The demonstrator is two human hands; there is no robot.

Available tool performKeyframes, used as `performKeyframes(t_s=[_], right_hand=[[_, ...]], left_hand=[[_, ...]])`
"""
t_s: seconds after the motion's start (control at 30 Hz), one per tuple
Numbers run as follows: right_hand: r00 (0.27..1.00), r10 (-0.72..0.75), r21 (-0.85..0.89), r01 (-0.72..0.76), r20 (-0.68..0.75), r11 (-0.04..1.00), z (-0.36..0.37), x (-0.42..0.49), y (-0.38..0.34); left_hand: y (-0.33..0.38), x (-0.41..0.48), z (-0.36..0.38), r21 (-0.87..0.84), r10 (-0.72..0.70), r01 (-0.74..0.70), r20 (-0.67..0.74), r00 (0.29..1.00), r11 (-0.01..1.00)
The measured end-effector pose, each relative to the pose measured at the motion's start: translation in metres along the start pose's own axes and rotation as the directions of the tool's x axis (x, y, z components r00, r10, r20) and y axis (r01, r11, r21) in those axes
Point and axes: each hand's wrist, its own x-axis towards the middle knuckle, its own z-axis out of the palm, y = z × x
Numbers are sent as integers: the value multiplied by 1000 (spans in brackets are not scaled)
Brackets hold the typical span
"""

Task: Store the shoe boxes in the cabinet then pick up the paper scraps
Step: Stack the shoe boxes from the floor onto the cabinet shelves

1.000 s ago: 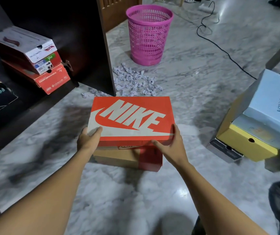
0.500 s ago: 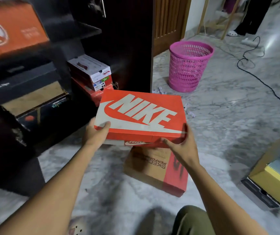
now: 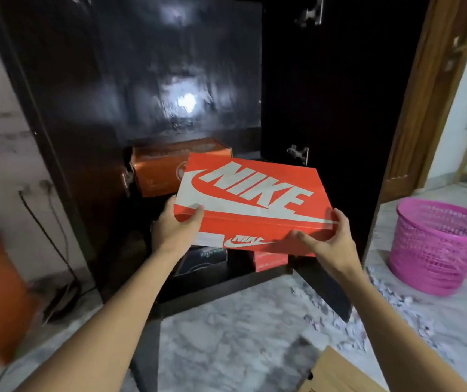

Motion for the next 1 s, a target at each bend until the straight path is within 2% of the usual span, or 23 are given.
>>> performKeyframes(t_s=[0.2,0.33,0.53,0.67,0.77,0.83,0.93,1.0], right_hand=[[988,-136,28,134,72,991,49,96,-61],[974,-212,42,209,78,977,84,160,-87],[963,-207,71,198,172,978,153,232,-95],[964,-174,2,177,200,984,193,261,-100],[964,-202,-42,212,173,976,216,279,-106],[950,-228,-90,251,214,964,228,288,-110],[918,-229,-170,295,324,940,241,295,-112],[921,-270,-224,336,282,915,249,291,-108]], left_hand=[[28,70,-15,-127,8,-30,-170,985,991],[38,123,-14,-126,-19,-23,-323,946,992],[31,197,-13,-63,-98,79,-405,909,995],[17,236,-3,2,-126,144,-474,871,990],[11,258,9,134,-13,88,-480,877,987],[5,269,15,248,57,67,-460,886,966],[-11,277,25,493,180,52,-413,893,868],[-21,277,30,639,291,10,-365,884,769]])
